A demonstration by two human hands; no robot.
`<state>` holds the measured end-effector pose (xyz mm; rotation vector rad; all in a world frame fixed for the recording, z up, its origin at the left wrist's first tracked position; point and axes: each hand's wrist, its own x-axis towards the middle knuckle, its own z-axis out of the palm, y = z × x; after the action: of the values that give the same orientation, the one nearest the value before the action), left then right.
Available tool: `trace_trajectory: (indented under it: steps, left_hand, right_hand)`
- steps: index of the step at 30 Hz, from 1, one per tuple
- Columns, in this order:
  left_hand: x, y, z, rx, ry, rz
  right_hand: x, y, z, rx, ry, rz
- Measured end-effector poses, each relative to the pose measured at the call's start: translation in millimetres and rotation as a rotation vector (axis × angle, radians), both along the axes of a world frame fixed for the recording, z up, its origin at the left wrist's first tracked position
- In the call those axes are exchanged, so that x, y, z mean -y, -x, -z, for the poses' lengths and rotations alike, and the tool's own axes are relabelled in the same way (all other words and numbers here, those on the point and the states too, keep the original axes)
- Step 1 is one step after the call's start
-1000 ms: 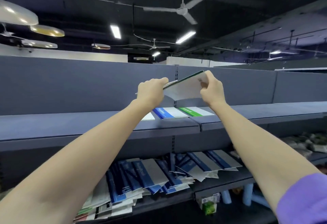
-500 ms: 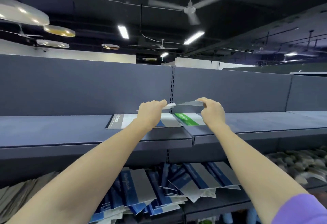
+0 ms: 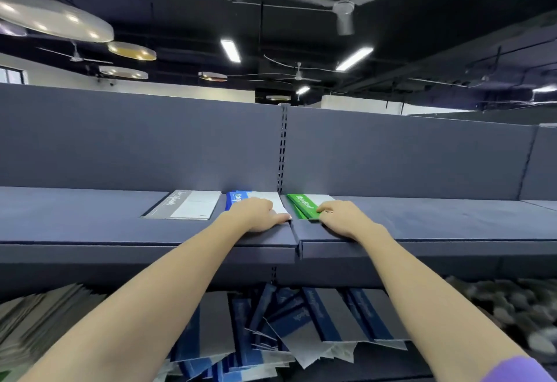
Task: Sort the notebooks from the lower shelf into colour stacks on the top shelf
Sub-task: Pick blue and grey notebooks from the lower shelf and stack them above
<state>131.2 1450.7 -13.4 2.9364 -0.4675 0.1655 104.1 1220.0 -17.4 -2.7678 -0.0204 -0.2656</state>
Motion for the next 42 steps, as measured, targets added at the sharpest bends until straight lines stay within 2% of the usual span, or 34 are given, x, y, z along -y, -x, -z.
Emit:
trace_trajectory:
  steps: [5,11,17,23,29,35,40,42]
  left_hand:
    - [-1,-10,14,0.1,0.127,0.018]
    - [-6,-18,17,-0.001,0.255,0.032]
    - [-5,-25,20,0.05,0.219,0.039]
    - [-5,-22,18,0.006,0.201,0.079]
    - [-2,-7,11,0.034,0.148,0.055]
    - [18,25,-7,0.097,0.173,0.221]
    - [45,59,-12,0.142,0.202,0.402]
    - [55,79,-10,0.148,0.247,0.511]
  right_hand:
    - [-3,-13,-7,-0.027,0.077,-0.054]
    - [-11,-26,-2,0.031,0.2,-0.058]
    - [-19,-33,-3,0.013,0.205,-0.016]
    - [-24,-40,2,-0.031,0.151,0.011]
    - [-24,-14,-6,-0.093,0.151,-0.002]
    - [-19,25,-2,0.045,0.107,0.11]
    - [-5,76,10,0.253,0.163,0.374]
    - [0,97,19,0.266,0.118,0.434]
